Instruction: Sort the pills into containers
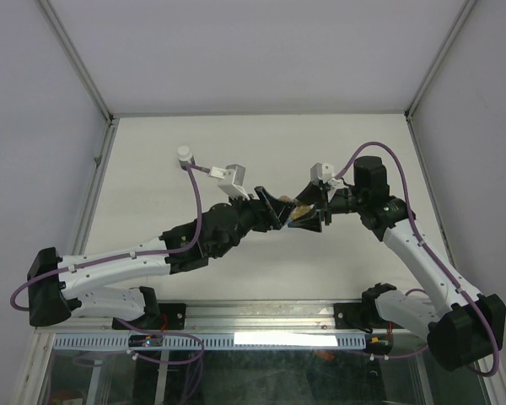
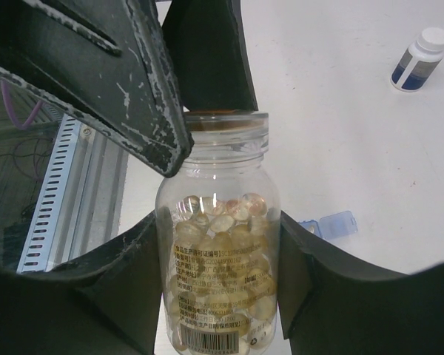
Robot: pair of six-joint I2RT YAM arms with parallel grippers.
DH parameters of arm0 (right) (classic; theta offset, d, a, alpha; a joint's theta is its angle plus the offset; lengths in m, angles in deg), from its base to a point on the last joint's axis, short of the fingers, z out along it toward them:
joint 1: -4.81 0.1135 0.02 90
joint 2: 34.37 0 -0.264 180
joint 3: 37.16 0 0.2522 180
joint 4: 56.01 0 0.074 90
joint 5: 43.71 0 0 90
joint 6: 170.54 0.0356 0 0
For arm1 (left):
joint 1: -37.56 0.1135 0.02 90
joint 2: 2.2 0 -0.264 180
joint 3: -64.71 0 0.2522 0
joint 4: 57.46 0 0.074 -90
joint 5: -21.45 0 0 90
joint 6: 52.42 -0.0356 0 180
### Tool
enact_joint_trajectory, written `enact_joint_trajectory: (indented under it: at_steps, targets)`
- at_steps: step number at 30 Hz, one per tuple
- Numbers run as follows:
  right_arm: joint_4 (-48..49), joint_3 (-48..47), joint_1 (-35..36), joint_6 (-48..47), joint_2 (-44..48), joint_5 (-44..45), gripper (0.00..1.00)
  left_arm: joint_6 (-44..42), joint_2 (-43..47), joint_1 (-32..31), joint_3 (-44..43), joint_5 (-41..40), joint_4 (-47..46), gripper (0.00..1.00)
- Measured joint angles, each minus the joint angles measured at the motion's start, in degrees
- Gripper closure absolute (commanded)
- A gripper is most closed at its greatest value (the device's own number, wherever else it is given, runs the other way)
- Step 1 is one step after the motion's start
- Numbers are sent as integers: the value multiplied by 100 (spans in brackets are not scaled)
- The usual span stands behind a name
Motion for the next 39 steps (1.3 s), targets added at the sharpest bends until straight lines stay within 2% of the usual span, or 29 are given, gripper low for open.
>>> enact_joint_trajectory:
  at_steps: [8, 19, 25, 31, 39]
  targets:
    - [0, 0, 0, 0, -2, 9, 100, -68, -4, 0, -13, -55, 33, 39]
    - [0, 0, 0, -2, -2, 66, 100, -114, -98, 0, -203, -52, 122, 51]
    - [-4, 0, 0, -4, -4, 103, 100, -216, -175, 2, -264, -72, 199, 65]
    - [-4, 2, 0, -9, -7, 111, 100, -317, -208, 2, -308, -63, 221, 83]
    - [-24, 44, -9, -28, -7, 101, 100, -717, -254, 13, -341, 101, 216, 90]
